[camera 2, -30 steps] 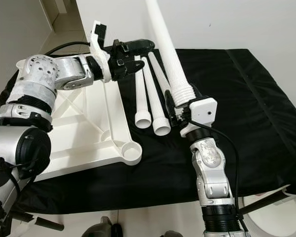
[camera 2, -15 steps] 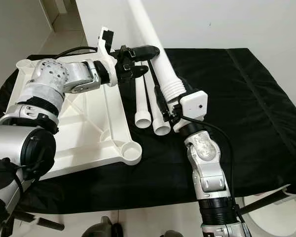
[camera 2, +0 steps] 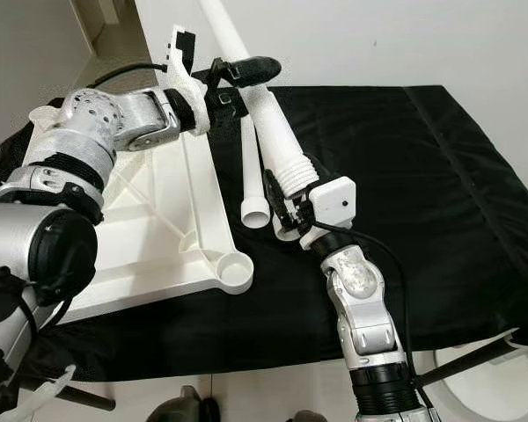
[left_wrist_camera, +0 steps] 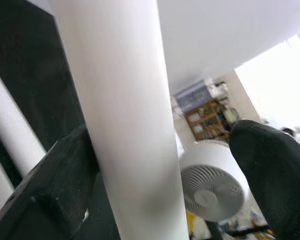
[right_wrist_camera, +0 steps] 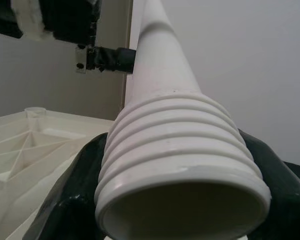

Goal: Building children table

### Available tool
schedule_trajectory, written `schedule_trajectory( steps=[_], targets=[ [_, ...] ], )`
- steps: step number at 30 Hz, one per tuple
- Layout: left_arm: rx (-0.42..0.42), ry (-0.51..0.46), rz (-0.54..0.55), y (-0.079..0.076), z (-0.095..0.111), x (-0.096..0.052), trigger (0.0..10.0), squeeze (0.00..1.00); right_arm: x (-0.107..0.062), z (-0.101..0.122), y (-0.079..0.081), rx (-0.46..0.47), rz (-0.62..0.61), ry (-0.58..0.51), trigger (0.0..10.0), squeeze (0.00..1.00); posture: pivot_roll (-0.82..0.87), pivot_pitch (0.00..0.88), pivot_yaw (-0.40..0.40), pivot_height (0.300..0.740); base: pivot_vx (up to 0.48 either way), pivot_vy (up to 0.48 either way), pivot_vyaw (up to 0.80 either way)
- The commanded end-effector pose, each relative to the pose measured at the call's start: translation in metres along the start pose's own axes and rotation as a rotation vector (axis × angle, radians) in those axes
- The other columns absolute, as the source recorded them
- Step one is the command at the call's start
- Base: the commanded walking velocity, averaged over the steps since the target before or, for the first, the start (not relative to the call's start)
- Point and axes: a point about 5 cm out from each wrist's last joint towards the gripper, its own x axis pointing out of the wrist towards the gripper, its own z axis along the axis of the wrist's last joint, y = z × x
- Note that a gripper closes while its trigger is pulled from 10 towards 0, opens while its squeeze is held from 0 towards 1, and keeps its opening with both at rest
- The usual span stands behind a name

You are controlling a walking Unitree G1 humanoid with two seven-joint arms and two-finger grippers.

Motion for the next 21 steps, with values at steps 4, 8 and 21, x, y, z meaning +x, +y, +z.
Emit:
schedule_trajectory(
  steps=[4, 8, 21],
  targets=[
    [0.081, -0.057, -0.373, -0.032, 0.018, 0.000, 10.0, 0.00, -0.009, 0.000, 0.017, 0.012, 0.067, 0.000, 10.0, 0.00, -0.06, 0.000, 0.084, 0.740, 0.000, 0.000, 0.00],
    [0.091, -0.065, -0.344, -0.033, 0.019, 0.004, 10.0, 0.00, -0.012, 0.001, 0.024, -0.001, 0.100, -0.003, 10.0, 0.00, -0.07, 0.000, 0.091, 0.740, 0.000, 0.000, 0.00],
    [0.117, -0.073, -0.181, -0.018, 0.017, 0.006, 0.0, 0.00, -0.016, 0.002, 0.023, -0.015, 0.105, 0.002, 10.0, 0.00, -0.06, 0.001, 0.084, 0.740, 0.000, 0.000, 0.00]
  ],
)
